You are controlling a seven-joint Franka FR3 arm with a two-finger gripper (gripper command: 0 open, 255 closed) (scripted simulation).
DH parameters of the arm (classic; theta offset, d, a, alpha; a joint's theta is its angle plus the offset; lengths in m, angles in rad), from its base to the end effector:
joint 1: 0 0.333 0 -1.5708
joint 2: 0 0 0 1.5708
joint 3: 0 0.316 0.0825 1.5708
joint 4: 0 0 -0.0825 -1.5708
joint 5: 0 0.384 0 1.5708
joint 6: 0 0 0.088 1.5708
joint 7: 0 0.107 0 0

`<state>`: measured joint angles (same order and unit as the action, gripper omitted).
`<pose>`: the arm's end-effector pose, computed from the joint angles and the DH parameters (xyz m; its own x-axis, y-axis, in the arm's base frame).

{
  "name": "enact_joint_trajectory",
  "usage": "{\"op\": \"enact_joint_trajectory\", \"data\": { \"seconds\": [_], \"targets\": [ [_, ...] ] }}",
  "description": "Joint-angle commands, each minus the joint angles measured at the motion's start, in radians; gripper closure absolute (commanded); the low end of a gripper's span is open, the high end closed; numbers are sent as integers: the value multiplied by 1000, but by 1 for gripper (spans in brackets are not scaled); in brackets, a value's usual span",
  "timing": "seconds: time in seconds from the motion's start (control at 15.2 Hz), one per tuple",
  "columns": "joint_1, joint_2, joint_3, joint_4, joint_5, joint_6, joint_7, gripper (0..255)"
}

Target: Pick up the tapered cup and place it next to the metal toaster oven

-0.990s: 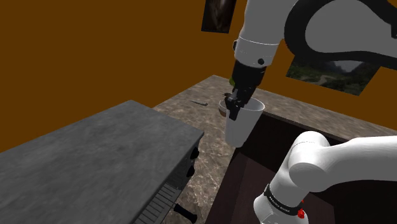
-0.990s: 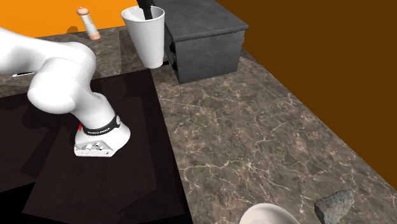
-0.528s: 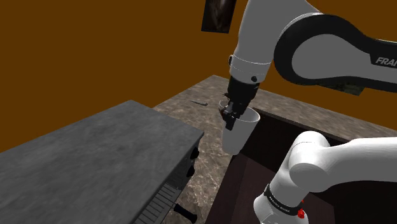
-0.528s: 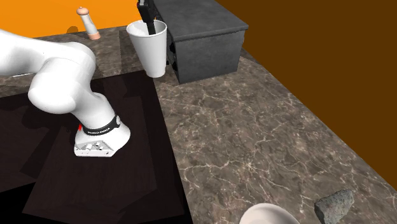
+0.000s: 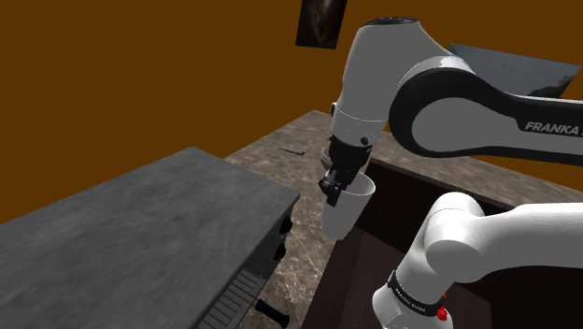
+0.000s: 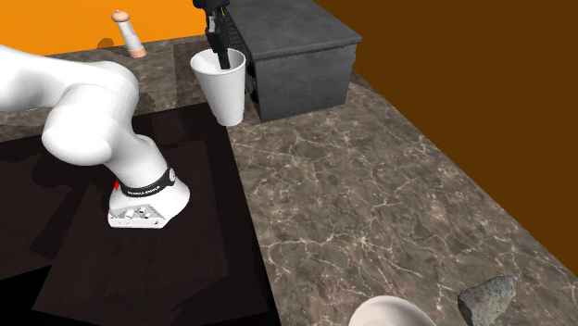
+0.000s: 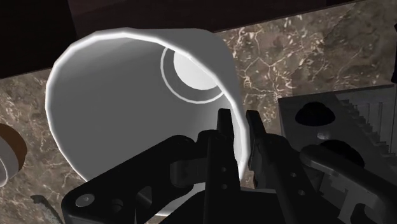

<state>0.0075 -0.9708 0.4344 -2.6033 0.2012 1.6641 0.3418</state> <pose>0.2431 0.1533 0.5048 0.9943 -0.0971 0.0432 -0.1025 -0.9836 0.1481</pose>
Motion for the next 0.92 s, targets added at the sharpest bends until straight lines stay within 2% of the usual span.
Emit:
{"op": "enact_joint_trajectory", "data": {
  "seconds": [0.0, 0.86],
  "targets": [
    [4, -3, 7, -27, 7, 25, 1, 255],
    [29, 13, 69, -188, 63, 198, 17, 255]
  ]
}}
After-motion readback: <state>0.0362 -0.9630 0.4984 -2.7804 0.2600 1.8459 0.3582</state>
